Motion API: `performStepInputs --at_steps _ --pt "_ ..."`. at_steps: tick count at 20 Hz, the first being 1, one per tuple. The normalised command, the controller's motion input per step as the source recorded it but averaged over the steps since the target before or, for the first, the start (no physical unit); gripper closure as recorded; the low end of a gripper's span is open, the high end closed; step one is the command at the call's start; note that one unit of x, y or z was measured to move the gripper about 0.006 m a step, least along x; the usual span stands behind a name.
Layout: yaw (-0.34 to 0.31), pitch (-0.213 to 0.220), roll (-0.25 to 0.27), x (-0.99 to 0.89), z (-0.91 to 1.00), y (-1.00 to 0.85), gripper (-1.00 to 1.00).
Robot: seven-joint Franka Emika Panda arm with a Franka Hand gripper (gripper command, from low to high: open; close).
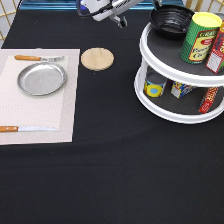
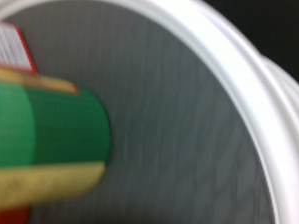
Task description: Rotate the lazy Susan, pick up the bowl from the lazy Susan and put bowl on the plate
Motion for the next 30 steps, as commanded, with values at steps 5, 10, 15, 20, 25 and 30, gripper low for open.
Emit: performStepInputs --at_steps 5,10,15,20,25,30 --pt "-0.026 -0.002 -0.108 -0.81 0.02 0.54 -1.00" --pt "-0.031 -0.018 -0.164 -0.49 -0.02 0.75 -1.00" --pt "-0.041 0.007 -0.149 0.00 -0.05 0.36 -1.00" --pt "-0.010 0.073 -0.086 0.28 0.18 -0.02 -1.00" --pt "0.000 0.082 -0.041 0.28 0.07 -0.03 -1.00" --pt "0.001 0.081 -0.014 0.12 -0.01 -0.01 1.00"
